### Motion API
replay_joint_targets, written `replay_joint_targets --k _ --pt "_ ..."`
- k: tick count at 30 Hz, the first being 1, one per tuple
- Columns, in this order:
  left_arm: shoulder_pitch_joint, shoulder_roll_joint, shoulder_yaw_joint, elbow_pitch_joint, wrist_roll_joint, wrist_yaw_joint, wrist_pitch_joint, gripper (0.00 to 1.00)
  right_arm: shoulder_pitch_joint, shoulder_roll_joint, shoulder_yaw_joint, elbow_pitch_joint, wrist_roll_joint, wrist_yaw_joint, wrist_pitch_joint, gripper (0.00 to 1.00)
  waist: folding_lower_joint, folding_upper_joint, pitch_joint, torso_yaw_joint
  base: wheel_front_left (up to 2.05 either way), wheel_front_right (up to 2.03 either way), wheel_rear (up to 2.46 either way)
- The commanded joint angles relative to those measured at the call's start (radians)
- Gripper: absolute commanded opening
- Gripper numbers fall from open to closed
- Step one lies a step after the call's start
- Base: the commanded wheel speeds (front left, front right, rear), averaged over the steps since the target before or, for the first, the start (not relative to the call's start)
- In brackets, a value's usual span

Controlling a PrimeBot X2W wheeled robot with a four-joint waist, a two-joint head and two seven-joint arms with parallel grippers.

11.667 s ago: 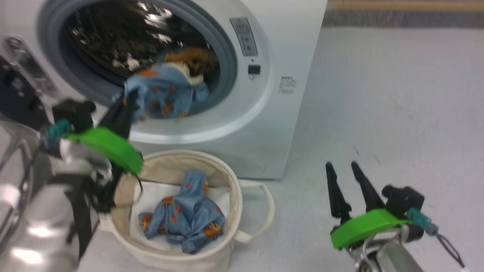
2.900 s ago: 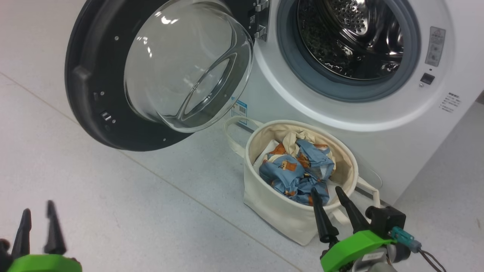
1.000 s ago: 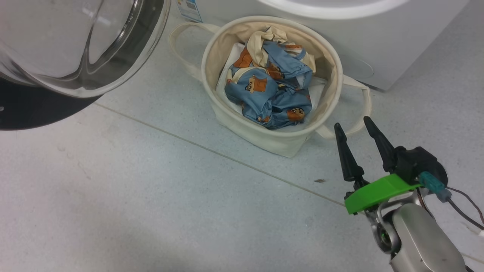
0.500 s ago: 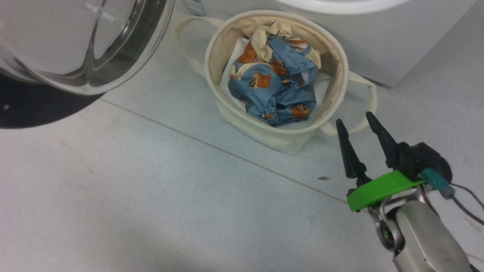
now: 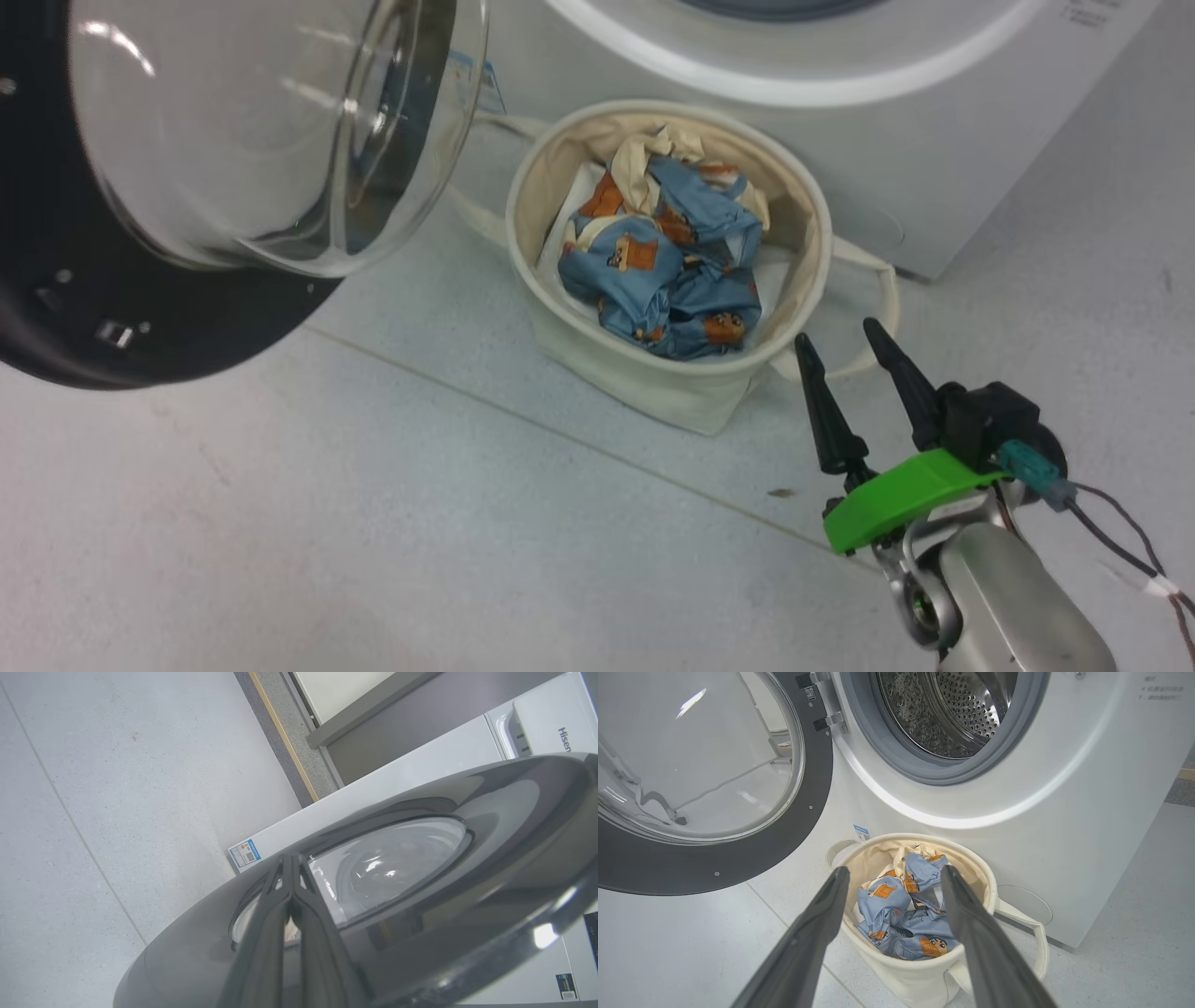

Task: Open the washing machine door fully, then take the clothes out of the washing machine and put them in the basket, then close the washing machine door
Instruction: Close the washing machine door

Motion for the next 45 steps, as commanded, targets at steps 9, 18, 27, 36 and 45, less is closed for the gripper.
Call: replay_joint_targets --k 9,18,27,36,45 --pt "0.163 0.002 -0.009 -0.298 -0.030 -0.007 0.007 0.00 0.028 0.038 0.044 0.040 0.047 0.001 -0.029 1.00 -0.0001 0.0000 -0.143 -0.005 0.00 0.00 0.00" --pt "0.277 -0.098 -0.090 -0.521 -0.004 0.015 -0.005 0.00 0.082 0.061 0.023 0.034 0.067 0.001 -0.030 1.00 -0.0001 0.0000 -0.231 -0.020 0.00 0.00 0.00" --pt "0.330 -0.246 -0.163 -0.560 -0.018 0.022 -0.047 0.00 0.115 0.075 0.007 0.027 0.071 0.001 -0.030 1.00 -0.0001 0.0000 -0.281 -0.085 0.00 0.00 0.00" --pt "0.296 -0.349 -0.234 -0.505 0.021 0.005 -0.106 0.00 0.122 0.079 0.003 0.018 0.072 0.001 -0.030 1.00 -0.0001 0.0000 -0.292 -0.192 0.00 0.00 0.00" --pt "0.197 -0.375 -0.233 -0.352 0.056 -0.004 -0.183 0.00 0.113 0.080 -0.011 0.002 0.063 0.001 -0.030 1.00 -0.0001 0.0000 -0.263 -0.319 0.00 0.00 0.00"
